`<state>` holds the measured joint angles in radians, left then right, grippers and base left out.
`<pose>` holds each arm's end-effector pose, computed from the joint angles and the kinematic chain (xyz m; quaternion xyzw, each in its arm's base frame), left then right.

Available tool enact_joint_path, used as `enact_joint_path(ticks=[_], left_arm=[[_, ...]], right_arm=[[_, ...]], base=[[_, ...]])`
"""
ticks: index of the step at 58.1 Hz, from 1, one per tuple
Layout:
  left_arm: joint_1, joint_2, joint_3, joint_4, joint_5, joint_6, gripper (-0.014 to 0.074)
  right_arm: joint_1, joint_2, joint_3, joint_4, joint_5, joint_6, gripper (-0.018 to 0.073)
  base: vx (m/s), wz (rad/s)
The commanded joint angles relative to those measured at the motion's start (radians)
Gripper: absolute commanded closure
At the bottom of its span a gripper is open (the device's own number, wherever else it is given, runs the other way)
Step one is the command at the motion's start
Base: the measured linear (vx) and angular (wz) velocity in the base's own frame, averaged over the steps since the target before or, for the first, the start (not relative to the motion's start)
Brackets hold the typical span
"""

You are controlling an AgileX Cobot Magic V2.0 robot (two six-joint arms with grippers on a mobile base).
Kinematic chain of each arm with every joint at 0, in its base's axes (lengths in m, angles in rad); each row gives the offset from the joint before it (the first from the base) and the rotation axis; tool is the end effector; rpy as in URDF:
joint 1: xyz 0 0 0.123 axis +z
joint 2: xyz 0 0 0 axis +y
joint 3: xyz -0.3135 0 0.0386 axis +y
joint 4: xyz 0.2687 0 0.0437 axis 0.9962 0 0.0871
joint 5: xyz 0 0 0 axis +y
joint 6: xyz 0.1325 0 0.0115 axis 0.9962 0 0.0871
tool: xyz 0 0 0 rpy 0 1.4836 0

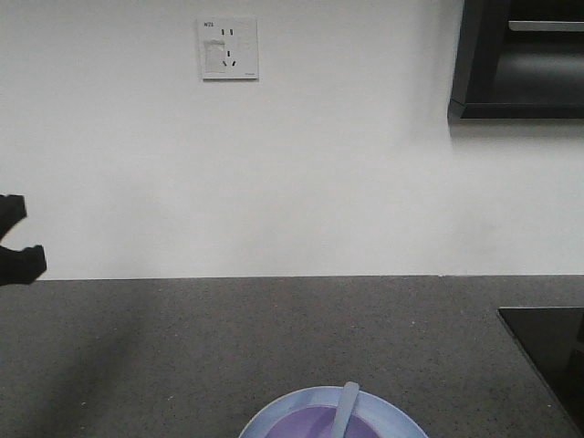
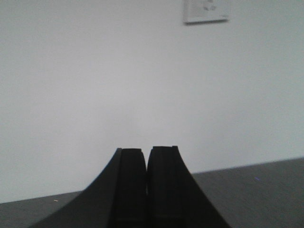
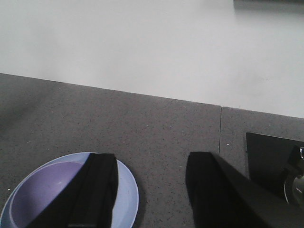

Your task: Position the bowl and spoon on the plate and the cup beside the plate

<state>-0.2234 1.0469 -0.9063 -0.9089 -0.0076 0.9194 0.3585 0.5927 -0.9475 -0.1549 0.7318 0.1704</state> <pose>0.2748 -0.0617 0.4128 0.0824 0.7194 -0.0711 0.6860 0.1221 0.0311 0.4273 -0.0903 0.7944 0.0825 0.5949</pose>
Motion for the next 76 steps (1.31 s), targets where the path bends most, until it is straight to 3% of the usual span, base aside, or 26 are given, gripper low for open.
enact_joint_path(ticks=[1,4,5,9,13,17,22,23,30,38,46,51,76], left_arm=[[0.040,-0.016,-0.066,0.323,0.125,-0.377,0.0466],[0.072,-0.016,-0.092,0.446,0.231,-0.549,0.0465],[0.086,-0.016,-0.110,0.531,0.257,-0.619,0.0463],[0.127,-0.016,-0.151,0.728,0.379,-0.811,0.0459],[0.158,-0.017,-0.176,0.881,0.465,-0.943,0.0452],[0.181,-0.019,-0.180,0.996,0.519,-1.001,0.0438],[0.207,-0.016,-0.180,1.015,0.558,-1.011,0.0405],[0.265,-0.002,-0.196,1.221,0.762,-1.096,0.0153],[0.265,0.056,-0.240,1.381,0.852,-1.197,0.0152],[0.265,0.147,-0.325,1.350,0.989,-1.173,0.0152],[0.265,0.211,-0.393,1.187,1.042,-1.006,0.0152],[0.265,0.234,-0.413,1.118,1.065,-0.956,0.0152],[0.265,0.255,-0.411,1.172,1.209,-0.992,0.0152]], right_arm=[[-0.002,0.006,-0.029,-0.014,-0.079,-0.001,0.0151],[-0.002,0.006,-0.029,-0.014,-0.079,-0.001,0.0151],[-0.002,0.006,-0.029,-0.014,-0.079,-0.001,0.0151],[-0.002,0.006,-0.029,-0.014,-0.079,-0.001,0.0151],[-0.002,0.006,-0.029,-0.014,-0.079,-0.001,0.0151],[-0.002,0.006,-0.029,-0.014,-0.079,-0.001,0.0151],[-0.002,0.006,-0.029,-0.014,-0.078,-0.001,0.0151],[-0.002,0.006,-0.029,-0.017,-0.074,-0.001,0.0151],[-0.002,0.006,-0.029,-0.017,-0.063,-0.001,0.0151],[-0.002,0.006,-0.029,-0.017,-0.060,-0.001,0.0151],[-0.002,0.006,-0.029,-0.017,-0.060,-0.001,0.0151],[-0.002,0.006,-0.029,-0.017,-0.060,-0.001,0.0151],[-0.002,0.006,-0.029,-0.017,-0.060,-0.001,0.0151]], base=[[0.00,0.00],[0.00,0.00],[0.00,0.00],[0.00,0.00],[0.00,0.00],[0.00,0.00],[0.00,0.00],[0.00,0.00],[0.00,0.00],[0.00,0.00],[0.00,0.00],[0.00,0.00],[0.00,0.00]])
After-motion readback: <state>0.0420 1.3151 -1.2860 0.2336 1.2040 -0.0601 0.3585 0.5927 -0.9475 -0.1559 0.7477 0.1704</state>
